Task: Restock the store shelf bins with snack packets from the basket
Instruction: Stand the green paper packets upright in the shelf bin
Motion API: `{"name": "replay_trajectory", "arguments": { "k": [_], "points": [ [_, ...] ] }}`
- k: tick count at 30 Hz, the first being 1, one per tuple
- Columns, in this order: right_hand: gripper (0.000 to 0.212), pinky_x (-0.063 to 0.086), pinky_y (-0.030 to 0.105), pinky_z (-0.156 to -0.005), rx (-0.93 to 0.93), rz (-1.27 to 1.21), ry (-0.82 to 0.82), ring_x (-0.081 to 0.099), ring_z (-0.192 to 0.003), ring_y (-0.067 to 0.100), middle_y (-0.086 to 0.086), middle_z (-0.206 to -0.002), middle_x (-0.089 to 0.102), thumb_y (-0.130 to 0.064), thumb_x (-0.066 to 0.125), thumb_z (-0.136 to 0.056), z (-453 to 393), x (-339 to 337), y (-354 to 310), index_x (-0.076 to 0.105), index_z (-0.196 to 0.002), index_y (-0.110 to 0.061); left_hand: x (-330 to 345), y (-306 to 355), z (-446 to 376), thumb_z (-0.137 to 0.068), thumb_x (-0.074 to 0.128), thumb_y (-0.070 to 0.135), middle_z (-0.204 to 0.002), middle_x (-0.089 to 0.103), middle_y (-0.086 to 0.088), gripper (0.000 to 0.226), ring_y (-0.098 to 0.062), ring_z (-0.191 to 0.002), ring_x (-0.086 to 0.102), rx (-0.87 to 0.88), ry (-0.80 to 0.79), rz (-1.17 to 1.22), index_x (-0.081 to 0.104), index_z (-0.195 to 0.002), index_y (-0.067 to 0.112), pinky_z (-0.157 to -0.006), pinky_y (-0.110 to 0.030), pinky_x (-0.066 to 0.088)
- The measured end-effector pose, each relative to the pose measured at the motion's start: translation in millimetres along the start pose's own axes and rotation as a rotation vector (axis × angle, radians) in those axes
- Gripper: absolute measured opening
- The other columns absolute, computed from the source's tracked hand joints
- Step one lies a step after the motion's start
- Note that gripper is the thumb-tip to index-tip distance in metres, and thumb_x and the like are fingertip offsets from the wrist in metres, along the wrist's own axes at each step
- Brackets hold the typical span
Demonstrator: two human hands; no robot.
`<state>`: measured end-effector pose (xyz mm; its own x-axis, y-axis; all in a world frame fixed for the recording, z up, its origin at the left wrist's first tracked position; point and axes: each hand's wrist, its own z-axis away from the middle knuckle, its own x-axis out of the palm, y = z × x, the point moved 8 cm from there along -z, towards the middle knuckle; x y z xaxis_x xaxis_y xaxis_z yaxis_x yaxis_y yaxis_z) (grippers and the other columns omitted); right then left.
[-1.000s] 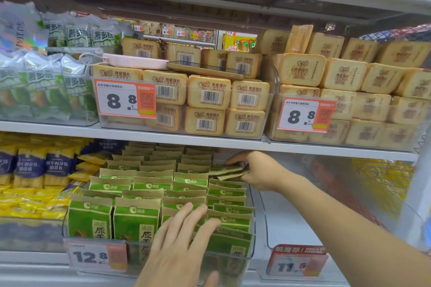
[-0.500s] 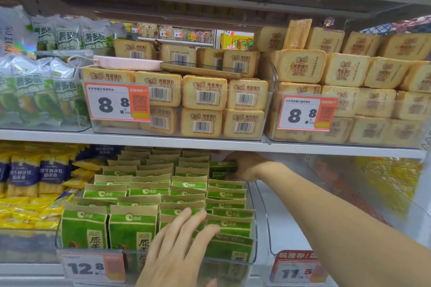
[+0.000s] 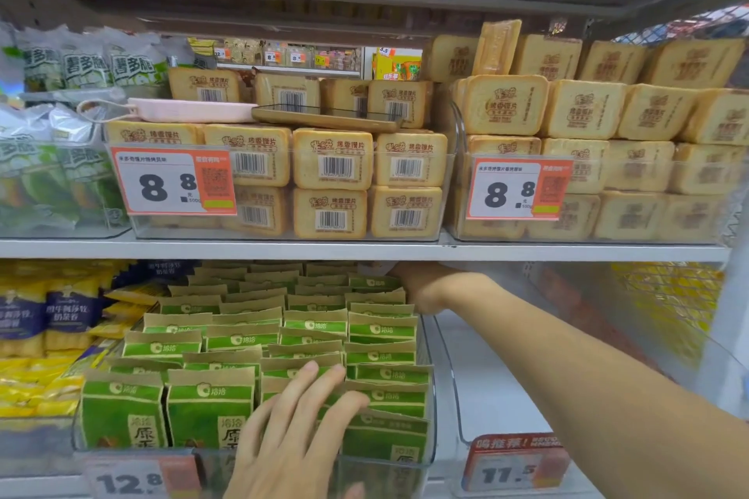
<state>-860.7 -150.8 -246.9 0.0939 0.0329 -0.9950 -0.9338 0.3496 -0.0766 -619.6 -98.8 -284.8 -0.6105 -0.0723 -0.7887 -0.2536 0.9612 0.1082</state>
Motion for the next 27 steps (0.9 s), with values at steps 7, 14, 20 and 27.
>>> {"name": "replay_trajectory", "arguments": {
  "k": [7,14,20,27],
  "points": [
    [0.044,0.039,0.026,-0.109,-0.078,-0.419,-0.048,0.052,-0.125,0.015,0.001,-0.139,0.056,-0.019,0.065,-0.096,25,-12,-6,0.054,-0.139,-0.017,2,-7,1,-0.067,0.048,0.084,-0.137,0.049,0.017,0.058,-0.011,-0.131,0.041,0.012,-0.027,-0.005,0.048,-0.113,0.049,-0.103,-0.025,0.022],
    [0.028,0.041,0.004,-0.09,-0.085,-0.48,0.164,0.057,-0.114,0.005,-0.004,-0.129,0.066,-0.023,0.058,-0.099,51,-18,9,0.071,-0.123,-0.021,3,-11,2,-0.077,0.041,0.076,-0.14,0.05,0.016,0.051,-0.005,-0.14,0.031,-0.021,-0.049,0.028,0.047,-0.12,0.05,-0.093,-0.028,0.031],
    [0.029,0.044,0.024,-0.101,-0.035,-0.621,0.346,0.059,-0.118,0.014,0.0,-0.127,0.067,-0.012,0.053,-0.1,87,-16,18,0.068,-0.124,-0.013,3,-17,4,-0.082,0.035,0.08,-0.145,0.042,0.018,0.059,0.004,-0.147,0.012,-0.032,-0.075,-0.047,0.038,-0.133,0.051,-0.098,-0.028,0.027],
    [0.026,0.036,0.015,-0.099,-0.045,-0.602,0.481,0.053,-0.119,0.005,-0.009,-0.125,0.063,-0.015,0.053,-0.1,150,4,14,0.064,-0.123,-0.023,-11,0,2,-0.088,0.038,0.066,-0.134,0.052,0.01,0.046,-0.019,-0.127,0.044,-0.042,0.094,-0.079,0.051,-0.123,0.037,-0.095,-0.033,0.026]
  ]
}}
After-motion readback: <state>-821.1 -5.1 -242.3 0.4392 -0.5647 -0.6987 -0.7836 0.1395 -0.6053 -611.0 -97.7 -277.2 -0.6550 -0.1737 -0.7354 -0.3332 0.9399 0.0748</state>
